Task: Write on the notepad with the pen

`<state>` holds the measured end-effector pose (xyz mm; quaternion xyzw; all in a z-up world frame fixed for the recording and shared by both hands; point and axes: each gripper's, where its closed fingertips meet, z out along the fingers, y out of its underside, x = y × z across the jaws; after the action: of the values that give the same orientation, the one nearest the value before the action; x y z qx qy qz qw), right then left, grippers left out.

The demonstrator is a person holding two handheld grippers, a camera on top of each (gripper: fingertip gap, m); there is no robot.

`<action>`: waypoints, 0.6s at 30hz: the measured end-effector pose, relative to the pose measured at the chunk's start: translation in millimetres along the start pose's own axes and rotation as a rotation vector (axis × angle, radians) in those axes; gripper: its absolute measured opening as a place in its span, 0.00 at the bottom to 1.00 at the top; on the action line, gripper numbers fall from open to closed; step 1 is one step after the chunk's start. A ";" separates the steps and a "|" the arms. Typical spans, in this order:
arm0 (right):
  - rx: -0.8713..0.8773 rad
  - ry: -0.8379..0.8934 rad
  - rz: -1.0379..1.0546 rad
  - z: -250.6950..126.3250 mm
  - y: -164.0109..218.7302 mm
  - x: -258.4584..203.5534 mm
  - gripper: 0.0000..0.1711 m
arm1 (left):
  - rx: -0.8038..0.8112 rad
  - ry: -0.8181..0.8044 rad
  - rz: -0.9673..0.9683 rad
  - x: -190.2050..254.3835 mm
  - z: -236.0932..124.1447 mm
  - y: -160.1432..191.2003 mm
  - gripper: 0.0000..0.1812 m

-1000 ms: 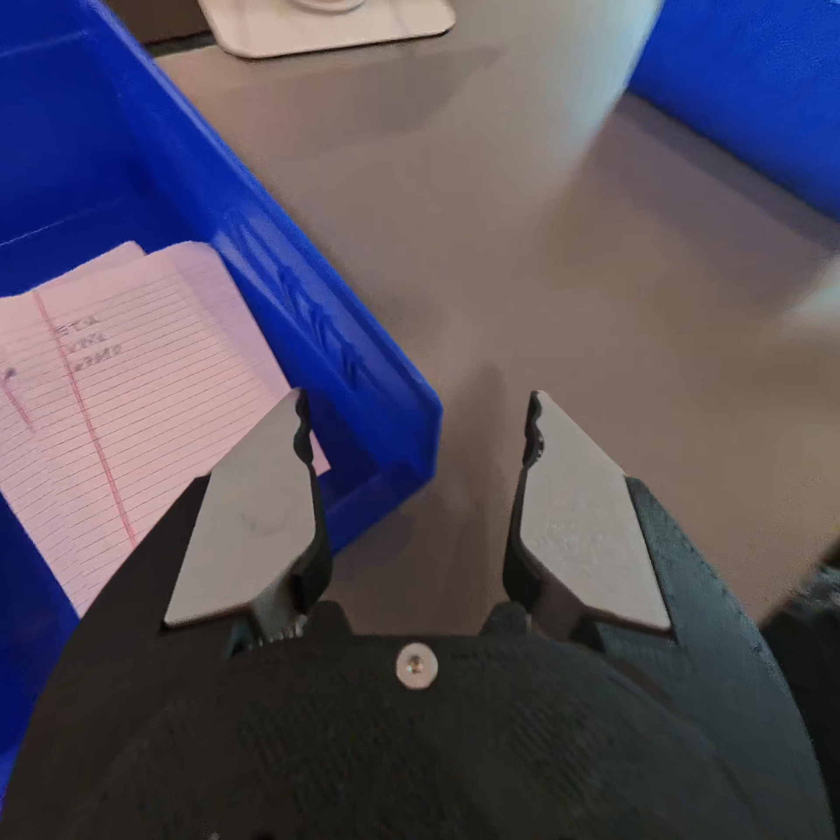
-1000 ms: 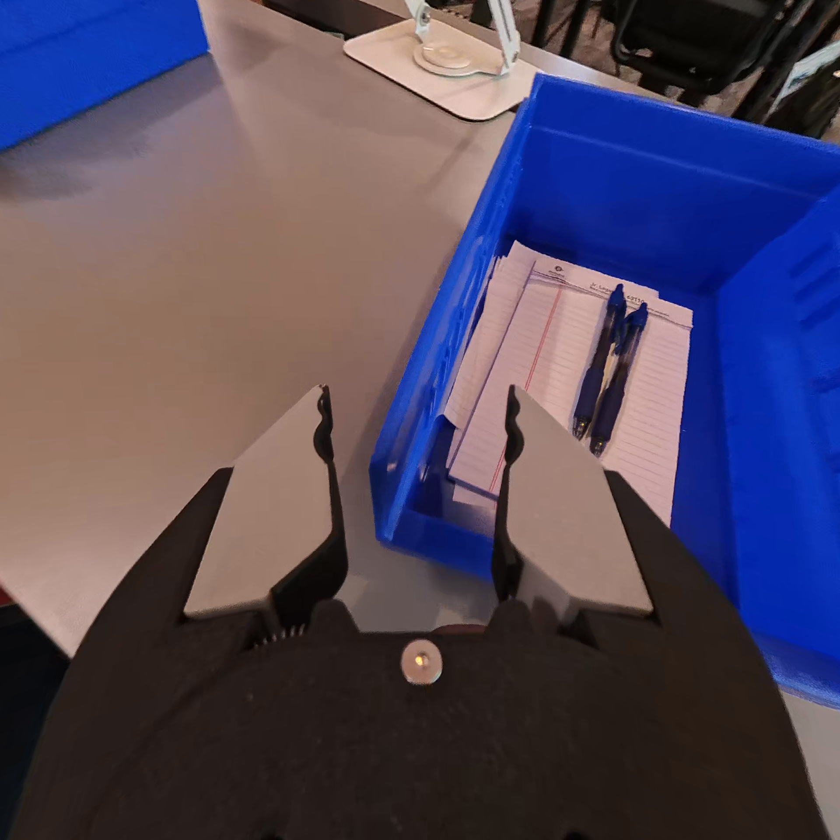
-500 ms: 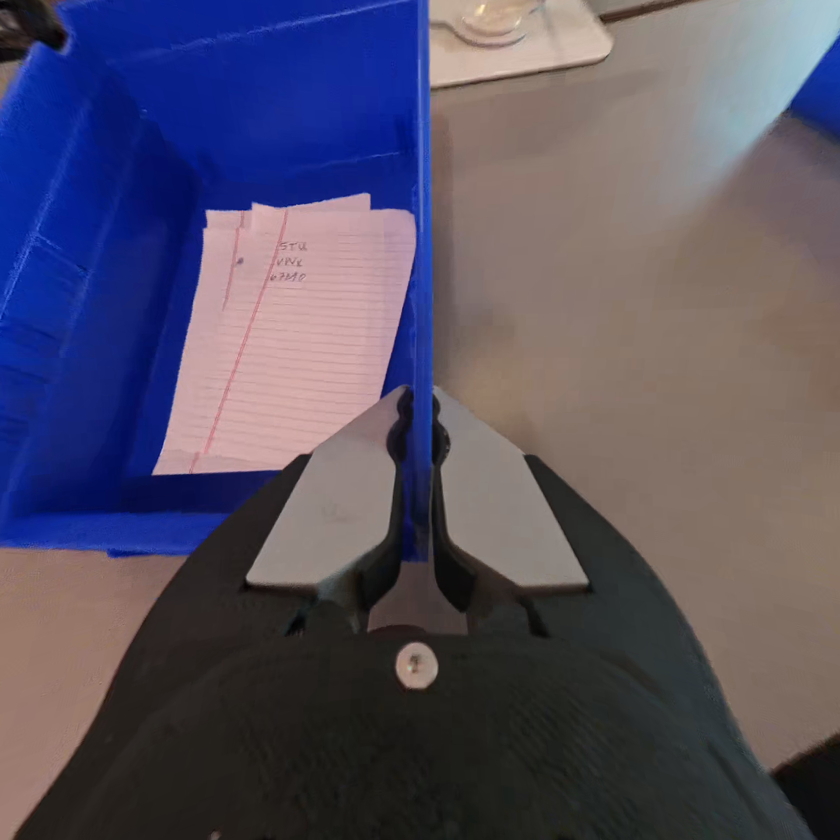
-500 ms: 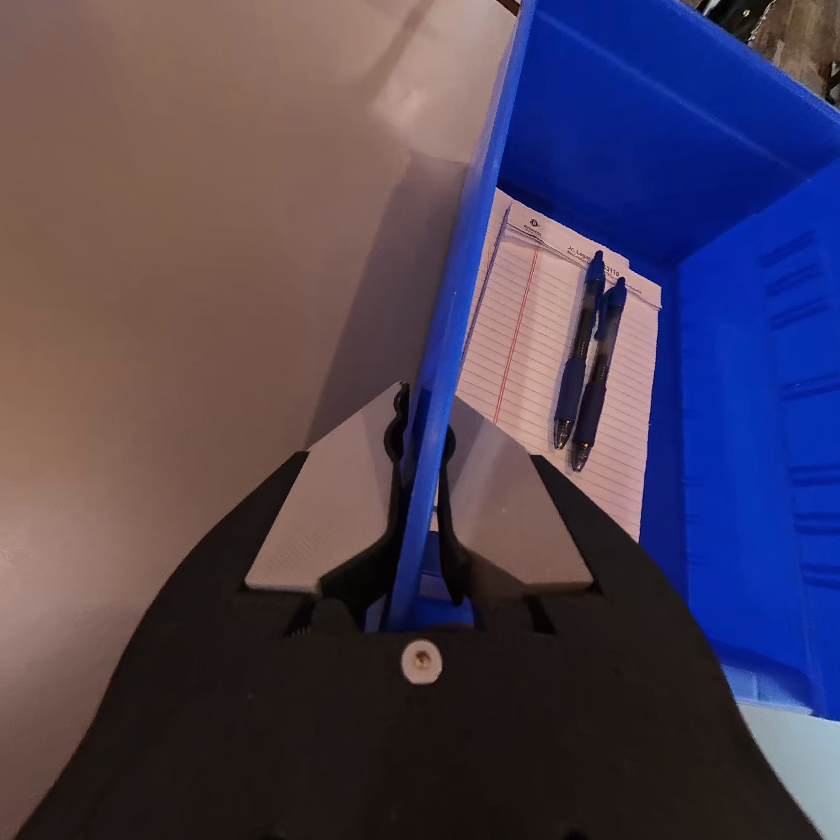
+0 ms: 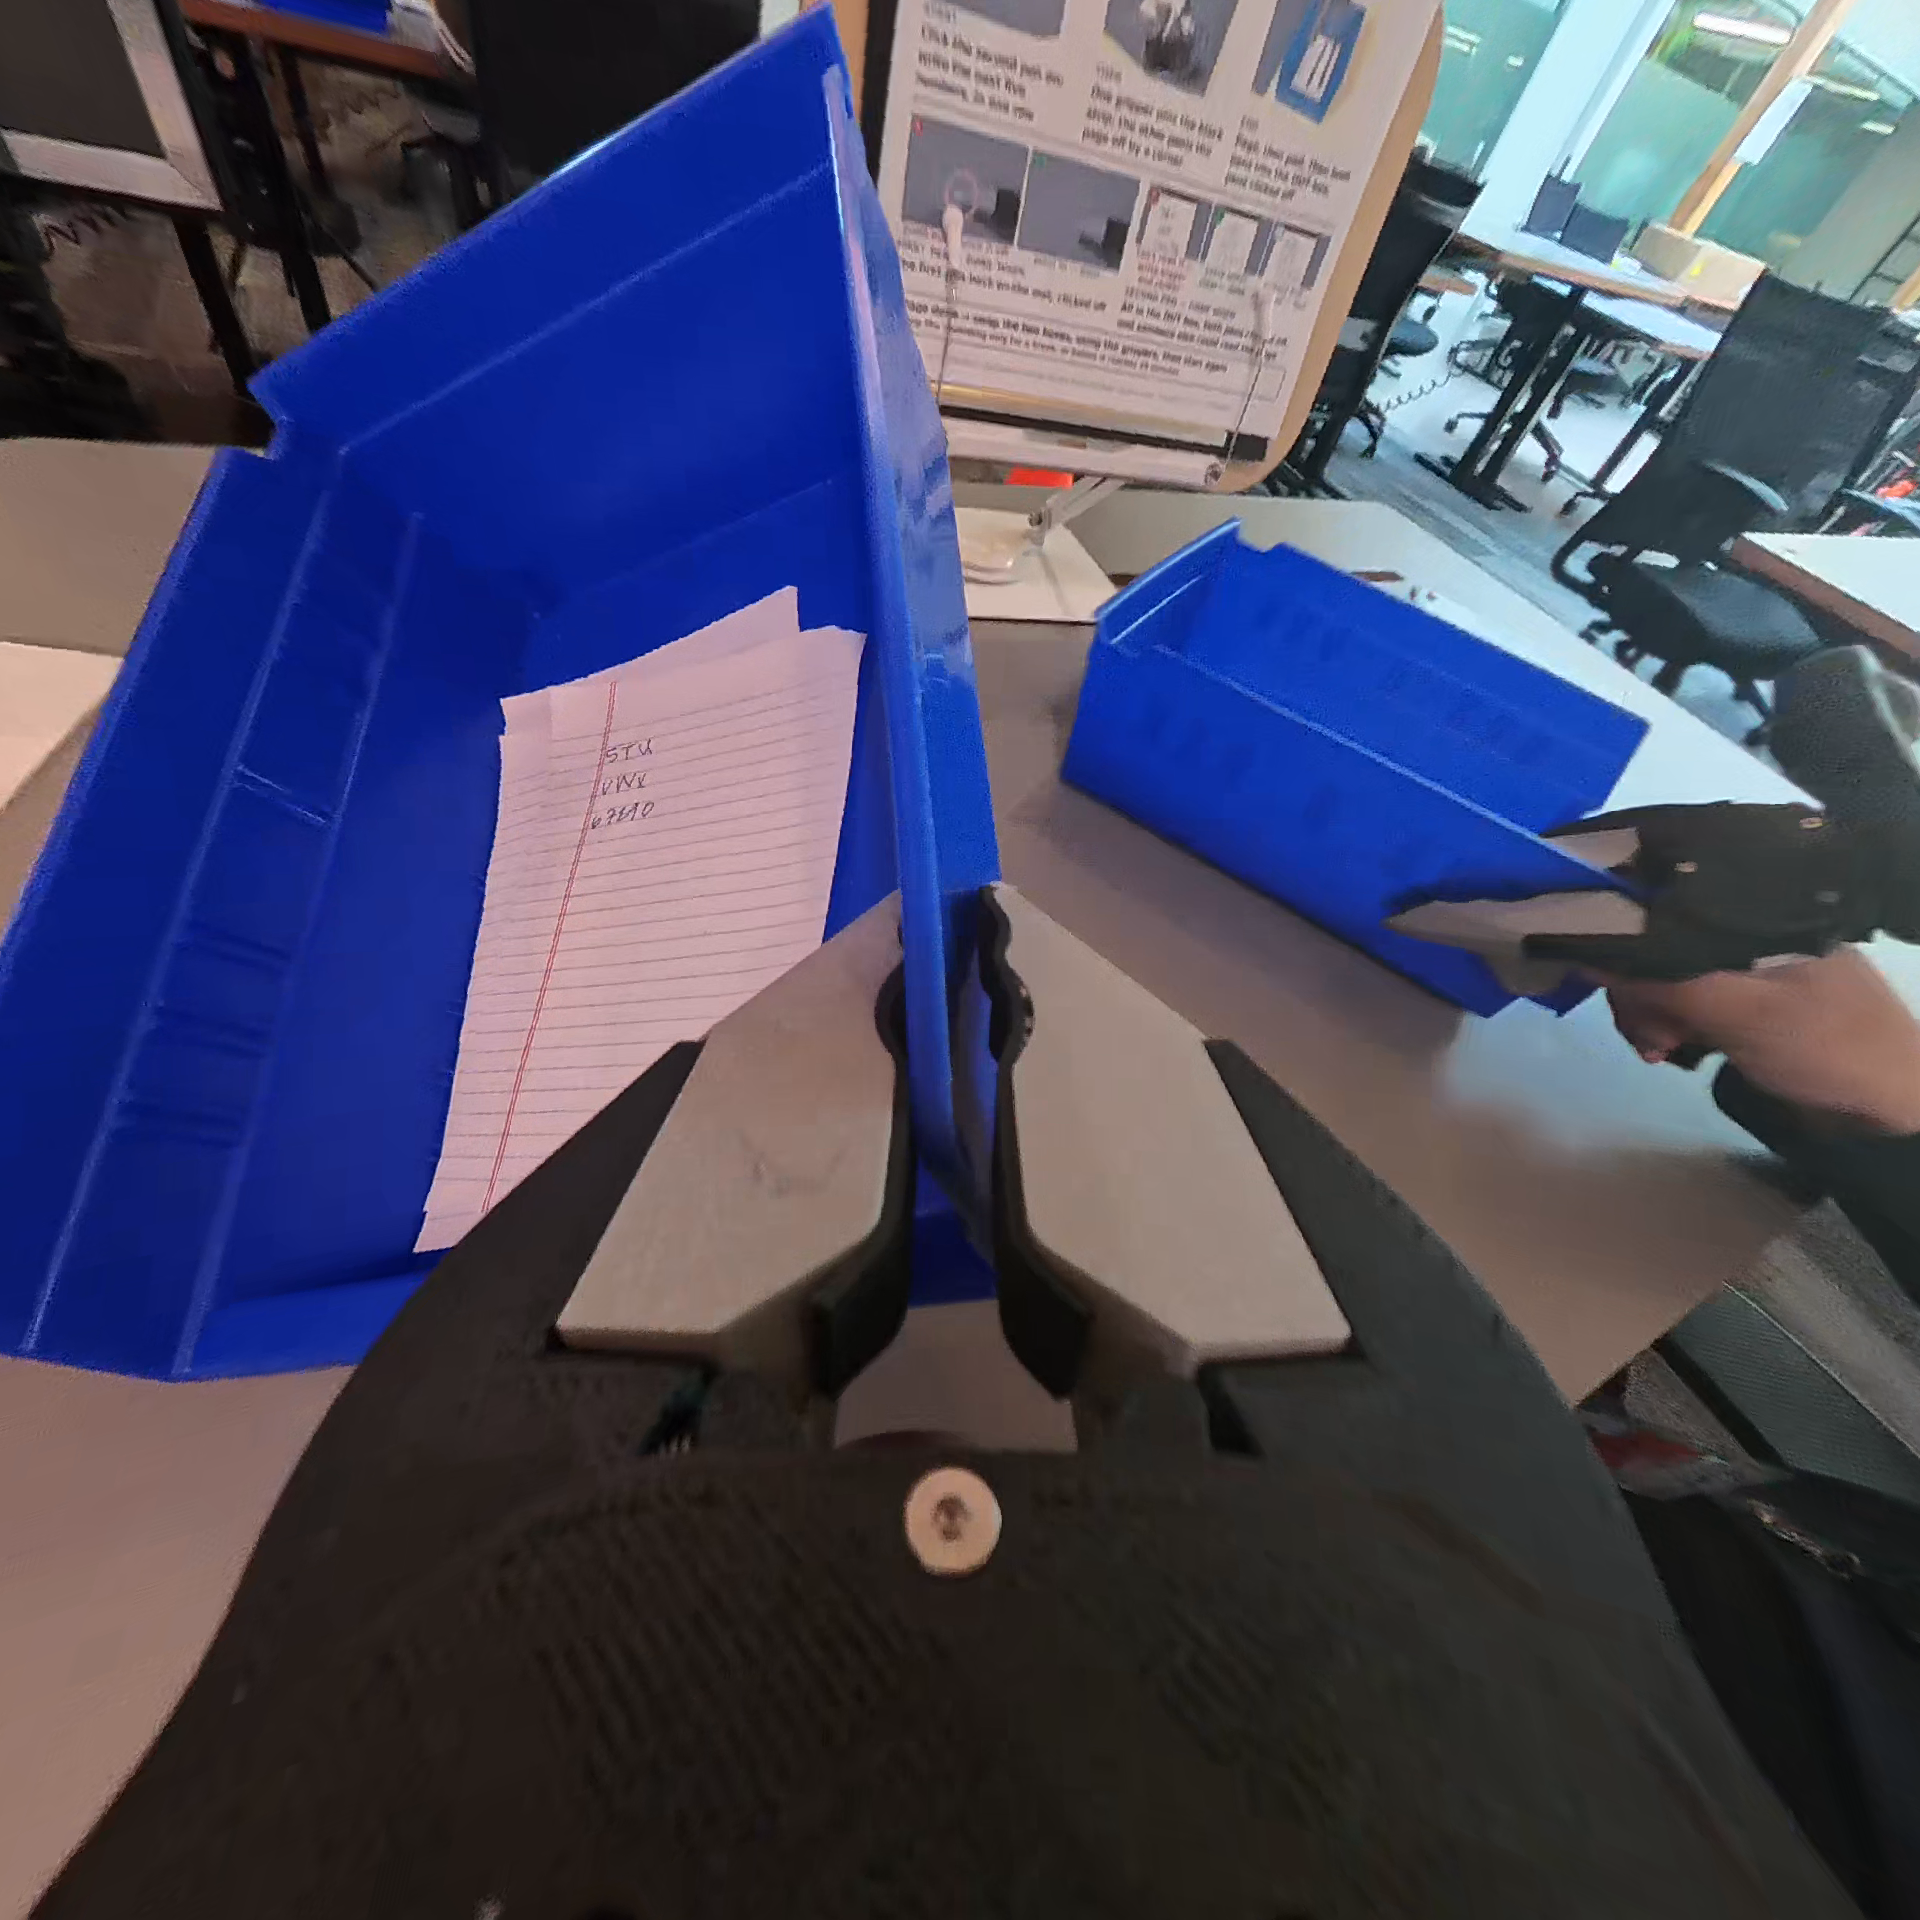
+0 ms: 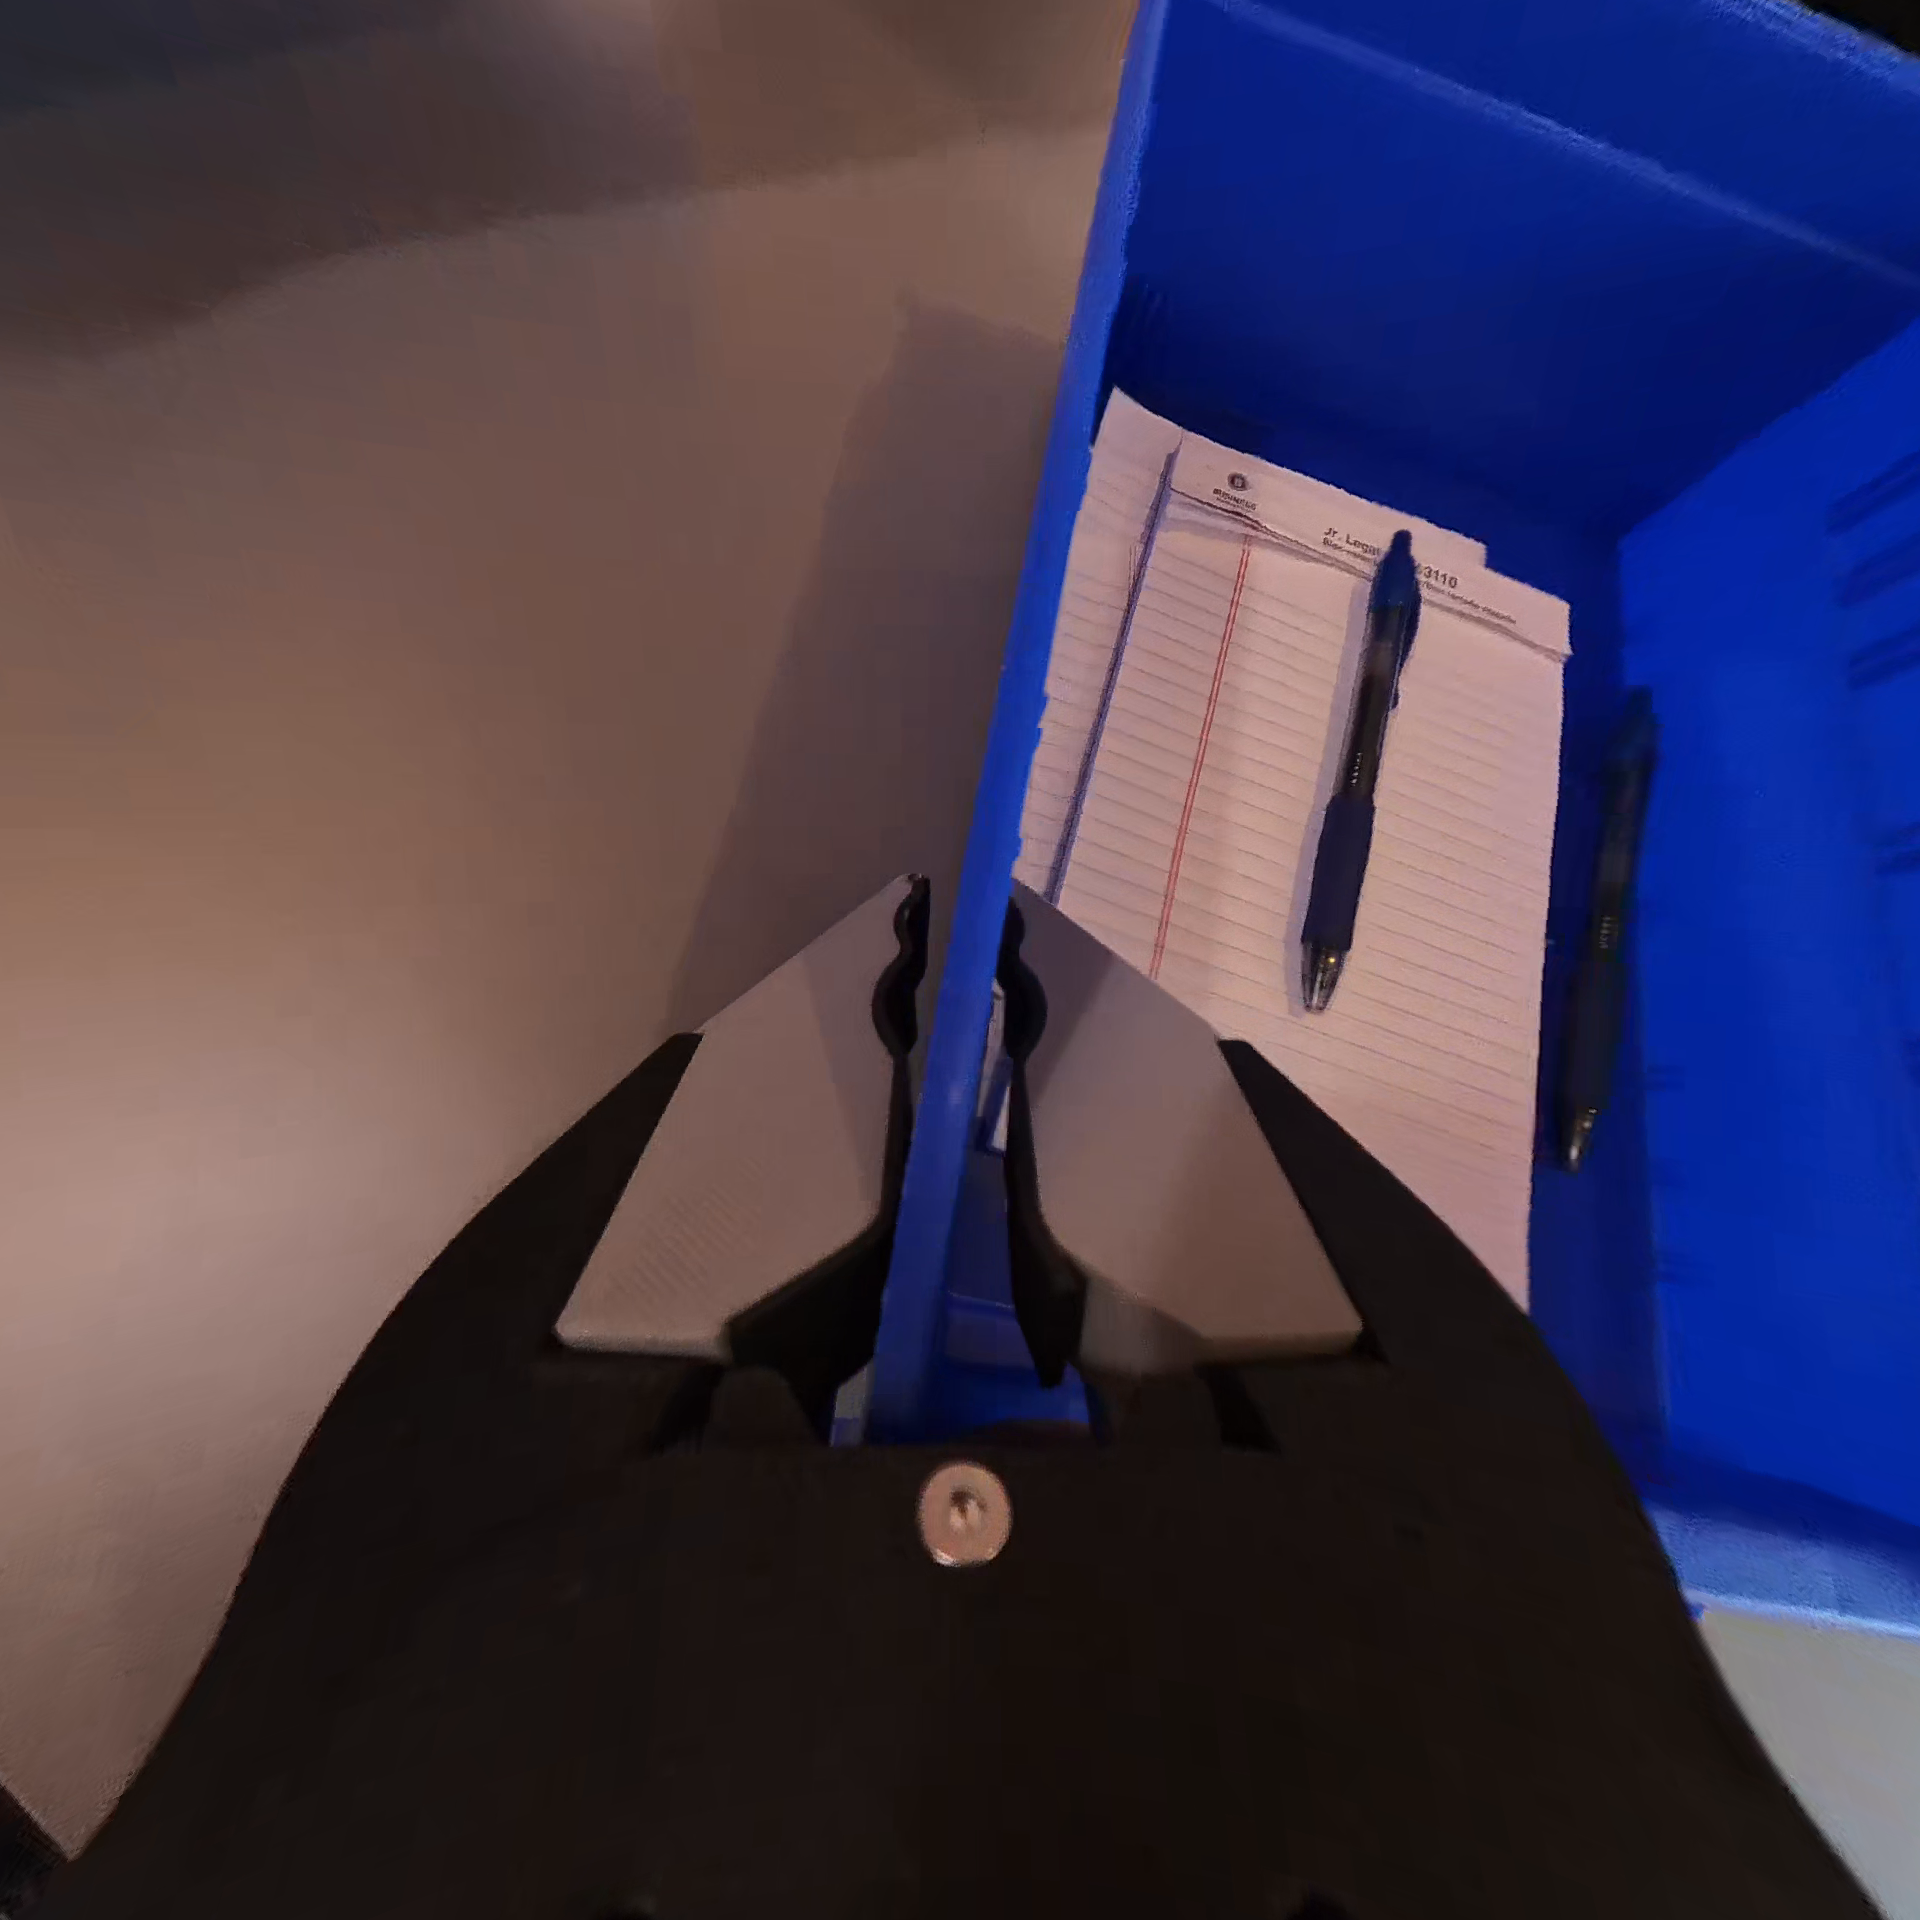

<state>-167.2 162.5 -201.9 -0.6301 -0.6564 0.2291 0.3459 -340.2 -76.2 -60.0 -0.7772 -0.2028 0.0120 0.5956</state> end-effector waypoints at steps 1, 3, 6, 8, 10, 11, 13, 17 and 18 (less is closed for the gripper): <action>0.005 -0.014 -0.001 8.1 -9.7 -12.4 0.05 | 0.012 -0.011 0.011 -0.9 -5.3 -2.1 0.03; 0.018 -0.037 -0.013 24.4 -29.2 -36.9 0.06 | 0.025 -0.042 0.040 -2.0 -13.9 -5.7 0.03; 0.100 -0.146 -0.008 37.2 -64.1 -79.5 0.16 | 0.040 -0.079 0.066 -4.2 -24.3 -10.4 0.03; 0.201 -0.194 -0.029 23.6 -88.2 -96.2 0.21 | 0.050 -0.102 0.081 -7.3 -30.8 -11.7 0.03; 0.339 -0.175 -0.063 -6.4 -108.2 -90.2 0.19 | 0.057 -0.124 0.090 -10.9 -38.7 -12.2 0.03; 0.394 -0.145 -0.068 -23.1 -113.6 -78.0 0.17 | 0.056 -0.134 0.096 -12.6 -42.9 -12.0 0.03; 0.461 -0.068 -0.051 -52.5 -115.1 -38.2 0.11 | 0.058 -0.150 0.109 -16.2 -51.2 -12.0 0.03; 0.412 0.070 0.069 -71.8 -81.6 76.5 0.08 | 0.084 -0.140 0.085 -20.1 -64.1 -14.9 0.03; 0.361 0.076 0.103 -66.4 -65.3 101.4 0.09 | 0.089 -0.135 0.081 -19.5 -65.9 -15.2 0.03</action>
<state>-158.2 246.9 -93.5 -0.5988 -0.5580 0.3364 0.4657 -345.5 -140.2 -31.1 -0.7549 -0.2101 0.0972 0.6137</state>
